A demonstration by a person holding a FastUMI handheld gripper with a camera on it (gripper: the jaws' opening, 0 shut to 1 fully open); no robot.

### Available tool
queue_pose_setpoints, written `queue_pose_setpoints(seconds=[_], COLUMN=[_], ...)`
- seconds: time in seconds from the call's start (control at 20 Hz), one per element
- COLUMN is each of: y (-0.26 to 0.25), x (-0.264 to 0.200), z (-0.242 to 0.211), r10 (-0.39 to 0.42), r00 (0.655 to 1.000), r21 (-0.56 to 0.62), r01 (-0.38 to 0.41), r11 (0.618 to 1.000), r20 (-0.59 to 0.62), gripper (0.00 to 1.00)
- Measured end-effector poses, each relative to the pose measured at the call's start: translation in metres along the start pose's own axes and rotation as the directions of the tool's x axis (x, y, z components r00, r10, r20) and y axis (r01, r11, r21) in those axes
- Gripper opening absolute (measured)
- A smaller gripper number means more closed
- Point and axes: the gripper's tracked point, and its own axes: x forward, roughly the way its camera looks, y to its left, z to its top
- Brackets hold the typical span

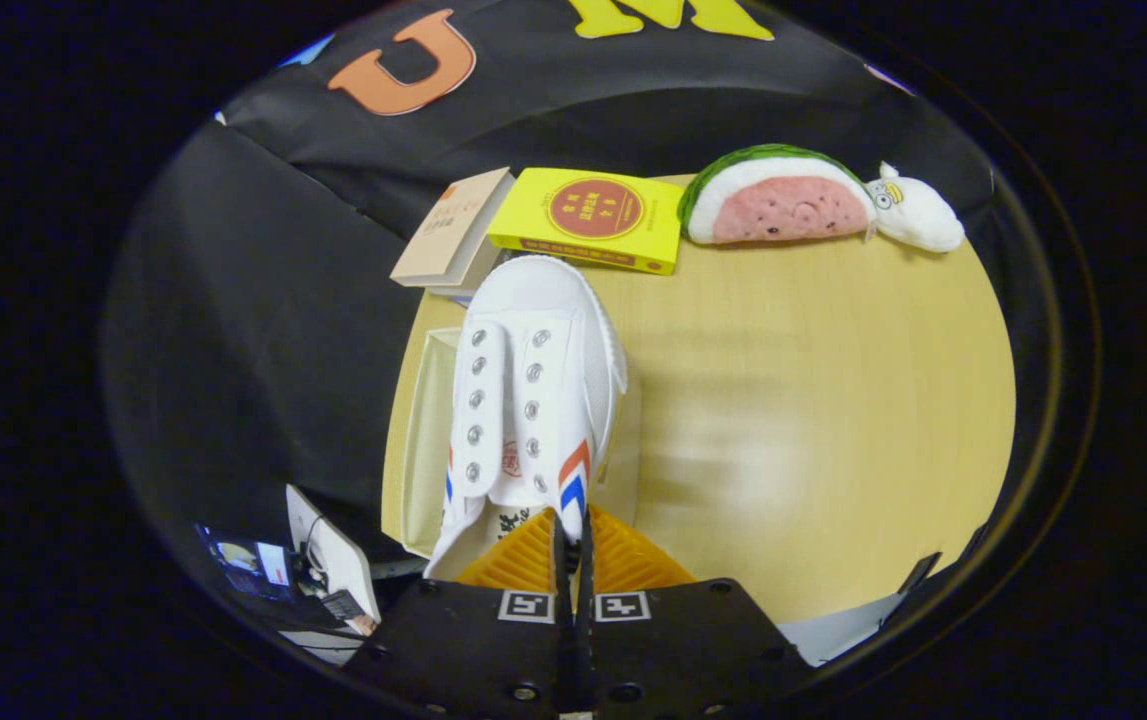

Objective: Open the storage box then place both shoes into the box .Put the left shoe in first, then the right shoe, with the right side of both shoes facing outward in a uniform manner.

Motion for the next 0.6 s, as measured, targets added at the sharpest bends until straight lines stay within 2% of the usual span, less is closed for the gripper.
queue_pose_setpoints(seconds=[0.2, 0.3, 0.6], y=[0.021, 0.021, 0.017], x=[0.032, 0.048, 0.072], z=[-0.01, -0.008, -0.021], r10=[-0.064, -0.102, -0.201], r00=[0.998, 0.993, 0.976], r21=[0.023, 0.053, 0.093], r01=[0.063, 0.098, 0.193], r11=[0.998, 0.994, 0.977], r20=[0.023, 0.064, 0.086], gripper=[0.0, 0.0, 0.0])
